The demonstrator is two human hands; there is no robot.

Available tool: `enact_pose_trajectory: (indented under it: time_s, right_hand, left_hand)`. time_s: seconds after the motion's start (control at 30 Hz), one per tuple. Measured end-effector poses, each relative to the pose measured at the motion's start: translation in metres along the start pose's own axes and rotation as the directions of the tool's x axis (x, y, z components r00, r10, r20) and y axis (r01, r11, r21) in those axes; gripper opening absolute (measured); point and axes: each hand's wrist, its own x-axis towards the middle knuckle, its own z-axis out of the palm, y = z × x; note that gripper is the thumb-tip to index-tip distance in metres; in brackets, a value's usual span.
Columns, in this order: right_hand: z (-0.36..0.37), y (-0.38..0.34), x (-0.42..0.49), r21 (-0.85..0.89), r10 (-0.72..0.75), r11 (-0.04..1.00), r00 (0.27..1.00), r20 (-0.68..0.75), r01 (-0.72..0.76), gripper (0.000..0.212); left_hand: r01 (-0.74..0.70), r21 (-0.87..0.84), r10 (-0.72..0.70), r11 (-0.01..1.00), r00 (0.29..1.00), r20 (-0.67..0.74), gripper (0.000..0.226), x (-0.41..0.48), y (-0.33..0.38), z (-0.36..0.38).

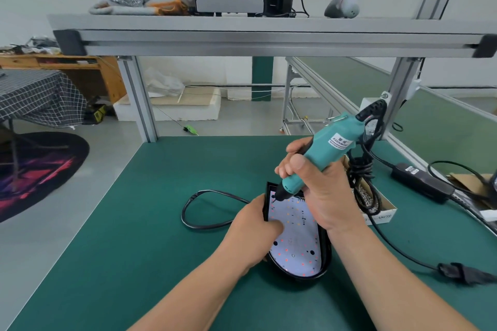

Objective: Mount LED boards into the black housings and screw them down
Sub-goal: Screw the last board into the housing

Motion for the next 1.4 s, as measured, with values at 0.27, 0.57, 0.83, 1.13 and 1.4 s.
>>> enact_pose_trajectory:
  time_s: [0.27, 0.57, 0.83, 1.13, 1.4]
  right_hand:
    - [-0.007, -0.005, -0.006, 0.061, -0.039, 0.997, 0.986, -0.165, 0.049, 0.013]
    - [-0.007, -0.033, -0.010, -0.076, -0.169, 0.985, 0.965, -0.199, 0.157, 0.027]
    - [-0.065, -0.050, -0.011, -0.169, 0.059, 0.975, 0.903, -0.426, -0.143, 0.023]
    - [-0.157, -0.070, -0.023, -0.217, 0.335, 0.851, 0.813, -0.476, -0.477, 0.015]
    - [-0.194, -0.068, -0.038, -0.537, 0.330, 0.528, 0.741, -0.585, -0.659, 0.011]
  left_hand:
    - [0.021, 0.021, -0.021, 1.000, 0.999, -0.032, 0.031, 0.000, 0.000, 0.002]
    - [0.050, -0.002, -0.050, 0.999, 0.998, -0.031, 0.031, -0.002, 0.000, 0.001]
    - [0.049, -0.026, -0.050, 0.998, 0.998, -0.044, 0.031, -0.002, 0.002, 0.000]
    - [0.065, -0.065, -0.068, 0.996, 0.997, -0.043, 0.033, -0.002, 0.002, -0.002]
    - [0.049, -0.081, -0.053, 0.995, 0.997, -0.049, 0.028, 0.000, 0.002, -0.002]
